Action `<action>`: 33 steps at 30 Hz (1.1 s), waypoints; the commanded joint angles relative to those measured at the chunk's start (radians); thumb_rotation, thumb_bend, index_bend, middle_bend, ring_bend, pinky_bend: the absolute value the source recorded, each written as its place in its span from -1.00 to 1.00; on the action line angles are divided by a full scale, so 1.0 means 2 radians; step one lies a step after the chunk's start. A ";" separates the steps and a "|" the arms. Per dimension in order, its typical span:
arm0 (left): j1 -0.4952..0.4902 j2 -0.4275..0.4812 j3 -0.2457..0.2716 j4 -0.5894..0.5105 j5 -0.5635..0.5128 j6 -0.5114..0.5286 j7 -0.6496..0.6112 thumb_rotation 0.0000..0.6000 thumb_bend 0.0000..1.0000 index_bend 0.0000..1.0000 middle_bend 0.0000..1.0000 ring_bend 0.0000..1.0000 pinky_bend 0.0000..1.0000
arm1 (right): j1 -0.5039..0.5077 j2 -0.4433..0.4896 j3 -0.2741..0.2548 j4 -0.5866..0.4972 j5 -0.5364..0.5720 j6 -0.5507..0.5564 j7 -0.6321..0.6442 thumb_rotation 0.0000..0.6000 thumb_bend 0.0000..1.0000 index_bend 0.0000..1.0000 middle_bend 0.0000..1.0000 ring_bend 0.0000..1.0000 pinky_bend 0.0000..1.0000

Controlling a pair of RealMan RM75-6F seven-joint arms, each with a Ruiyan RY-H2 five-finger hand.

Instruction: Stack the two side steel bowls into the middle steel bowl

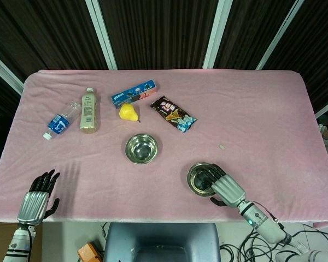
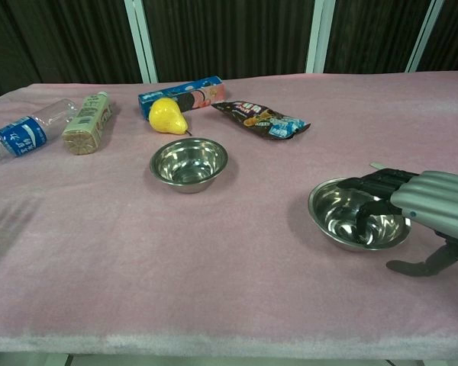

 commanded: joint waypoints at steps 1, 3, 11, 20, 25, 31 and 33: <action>0.002 0.000 -0.002 0.002 0.001 0.001 -0.003 1.00 -0.14 -1.00 -1.00 -1.00 -0.77 | 0.003 -0.016 -0.001 0.018 -0.008 0.021 0.011 1.00 -0.15 0.20 -0.97 -1.00 -1.00; 0.003 0.000 -0.004 0.003 0.000 -0.001 -0.006 1.00 -0.14 -1.00 -1.00 -1.00 -0.77 | 0.004 -0.022 0.000 0.028 -0.009 0.029 0.013 1.00 -0.12 0.35 -0.91 -1.00 -0.99; 0.006 0.003 -0.006 0.008 -0.003 -0.017 -0.013 1.00 -0.11 -1.00 -1.00 -1.00 -0.77 | 0.012 -0.038 0.007 0.049 0.004 0.034 -0.002 1.00 0.31 0.63 -0.81 -1.00 -0.92; 0.011 -0.003 -0.011 0.015 -0.004 -0.023 -0.036 1.00 -0.10 -1.00 -1.00 -1.00 -0.77 | 0.045 -0.026 0.071 0.005 0.054 0.024 -0.062 1.00 0.31 0.61 -0.81 -1.00 -0.92; 0.013 -0.004 -0.014 0.022 -0.004 -0.022 -0.043 1.00 -0.10 -1.00 -1.00 -1.00 -0.77 | 0.100 -0.029 0.135 -0.037 0.096 -0.011 -0.116 1.00 0.31 0.61 -0.81 -1.00 -0.92; 0.014 -0.001 -0.019 0.026 -0.006 -0.025 -0.053 1.00 -0.10 -1.00 -1.00 -1.00 -0.77 | 0.198 -0.089 0.202 -0.020 0.153 -0.069 -0.187 1.00 0.31 0.60 -0.81 -1.00 -0.92; 0.015 0.000 -0.022 0.027 -0.008 -0.025 -0.056 1.00 -0.11 -1.00 -1.00 -1.00 -0.77 | 0.233 -0.121 0.214 0.005 0.172 -0.086 -0.213 1.00 0.31 0.60 -0.81 -1.00 -0.92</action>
